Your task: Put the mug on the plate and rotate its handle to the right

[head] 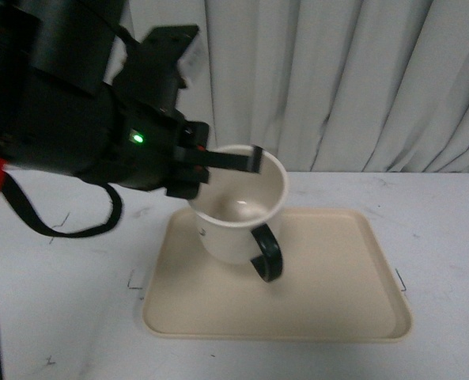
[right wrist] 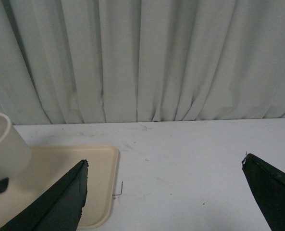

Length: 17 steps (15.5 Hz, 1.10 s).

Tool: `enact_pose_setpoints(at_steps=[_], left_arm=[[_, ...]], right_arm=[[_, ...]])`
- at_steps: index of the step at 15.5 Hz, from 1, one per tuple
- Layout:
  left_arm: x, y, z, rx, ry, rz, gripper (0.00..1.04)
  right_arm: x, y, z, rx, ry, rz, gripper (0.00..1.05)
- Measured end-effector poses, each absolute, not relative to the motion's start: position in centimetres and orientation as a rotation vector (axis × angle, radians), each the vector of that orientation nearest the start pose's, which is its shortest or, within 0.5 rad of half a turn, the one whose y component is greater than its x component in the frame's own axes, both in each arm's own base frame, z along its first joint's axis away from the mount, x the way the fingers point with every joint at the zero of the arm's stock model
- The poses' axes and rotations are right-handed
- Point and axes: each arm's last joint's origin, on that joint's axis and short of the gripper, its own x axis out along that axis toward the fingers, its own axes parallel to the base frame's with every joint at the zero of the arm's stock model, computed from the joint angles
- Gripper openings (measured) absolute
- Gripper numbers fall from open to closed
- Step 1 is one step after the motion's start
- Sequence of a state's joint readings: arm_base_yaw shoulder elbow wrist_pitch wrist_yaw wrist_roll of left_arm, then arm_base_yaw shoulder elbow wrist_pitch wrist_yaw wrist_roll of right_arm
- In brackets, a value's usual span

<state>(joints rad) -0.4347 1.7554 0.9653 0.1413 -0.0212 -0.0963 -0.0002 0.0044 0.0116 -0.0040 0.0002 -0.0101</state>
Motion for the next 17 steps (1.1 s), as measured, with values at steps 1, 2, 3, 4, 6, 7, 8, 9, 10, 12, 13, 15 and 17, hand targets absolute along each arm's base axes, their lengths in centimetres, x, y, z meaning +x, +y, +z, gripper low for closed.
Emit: enact_pose_setpoints(at_steps=[1,2,3,4,6,7,8,9,10,12,13,15,17], left_arm=[[32.8,-17.2,15.7,0.074,0.702,-0.396,0.03],[32.8,-18.4,14.7,0.088,0.73,-0.406,0.03],[32.9,-19.2,13.9,0.095,0.749,-0.417,0.03],[33.2,-19.5,13.3,0.094,0.762,-0.415,0.03],[33.9,-18.9,12.8,0.089,0.771,-0.386,0.03],[34.3,-18.4,12.6,0.084,0.775,-0.368,0.03],[34.7,-17.8,12.4,0.077,0.779,-0.352,0.03],[34.9,-17.5,12.2,0.075,0.779,-0.337,0.03],[35.0,-17.3,12.0,0.072,0.785,-0.335,0.03],[35.2,-17.4,11.7,0.063,0.806,-0.34,0.03],[35.2,-17.5,11.9,0.063,0.806,-0.339,0.07],[35.3,-17.9,12.3,0.067,0.799,-0.343,0.31],[34.6,-18.0,14.3,0.081,0.739,-0.374,0.53]], right_arm=[[9.7,0.0,16.7,-0.01,-0.003,0.0,0.98],[9.7,0.0,16.7,-0.01,-0.003,0.0,0.98],[9.7,0.0,16.7,-0.01,-0.003,0.0,0.98],[9.7,0.0,16.7,-0.01,-0.003,0.0,0.98],[9.7,0.0,16.7,-0.01,-0.003,0.0,0.98],[9.7,0.0,16.7,-0.01,-0.003,0.0,0.98],[9.7,0.0,16.7,-0.01,-0.004,0.0,0.98],[9.7,0.0,16.7,-0.01,-0.003,-0.001,0.98],[9.7,0.0,16.7,-0.01,-0.003,0.0,0.98],[9.7,0.0,16.7,-0.01,-0.003,0.0,0.98],[9.7,0.0,16.7,-0.01,-0.003,0.0,0.98],[9.7,0.0,16.7,-0.01,-0.003,0.0,0.98],[9.7,0.0,16.7,-0.01,-0.003,0.0,0.98]])
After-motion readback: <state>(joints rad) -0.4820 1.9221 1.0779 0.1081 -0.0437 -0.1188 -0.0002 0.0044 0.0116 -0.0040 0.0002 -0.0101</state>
